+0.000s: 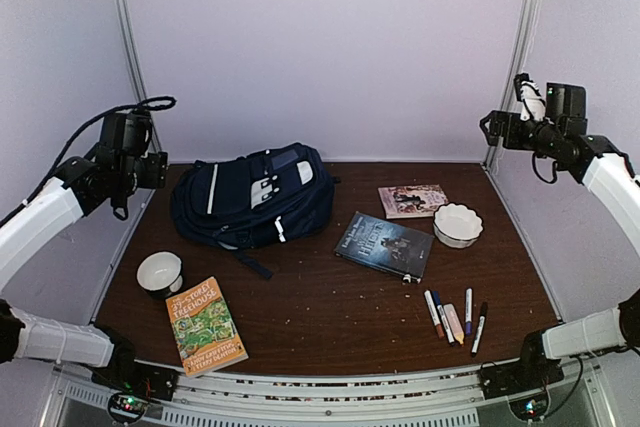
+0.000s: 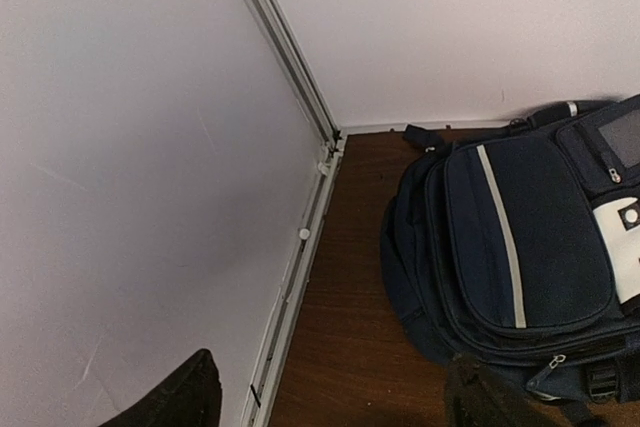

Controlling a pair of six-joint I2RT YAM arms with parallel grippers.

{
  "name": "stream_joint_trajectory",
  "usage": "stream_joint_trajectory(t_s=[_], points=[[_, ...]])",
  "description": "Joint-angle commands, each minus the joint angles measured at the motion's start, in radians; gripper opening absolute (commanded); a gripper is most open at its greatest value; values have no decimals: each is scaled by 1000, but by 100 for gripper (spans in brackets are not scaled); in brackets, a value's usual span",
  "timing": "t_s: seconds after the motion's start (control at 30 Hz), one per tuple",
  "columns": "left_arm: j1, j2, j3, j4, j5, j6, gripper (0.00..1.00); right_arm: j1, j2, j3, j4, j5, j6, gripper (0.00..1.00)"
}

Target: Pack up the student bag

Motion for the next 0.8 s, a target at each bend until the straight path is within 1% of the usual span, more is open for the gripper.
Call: stream_joint_trajectory(t_s=[0.0, 0.13, 0.2, 0.37, 0.43, 0.6, 0.77], points=[[99, 86, 10, 65, 214, 43, 76, -11, -3, -54, 15, -33, -52, 99], [181, 188, 48, 60, 316, 76, 72, -10, 13, -87, -22, -114, -108, 93], [223, 247, 73, 53, 375, 89, 71, 1, 28, -99, -44, -147, -148, 88], [313, 416, 186, 9, 483, 74, 72, 80, 72, -122, -92, -179, -287, 78], [352, 480, 234, 1, 526, 28, 73, 136, 94, -134, -108, -175, -355, 76], [443, 638, 372, 9, 720, -106, 77, 345, 175, -154, -164, -145, -521, 67], [493, 790, 511, 6, 827, -220, 75, 517, 269, -152, -176, -162, -597, 62]])
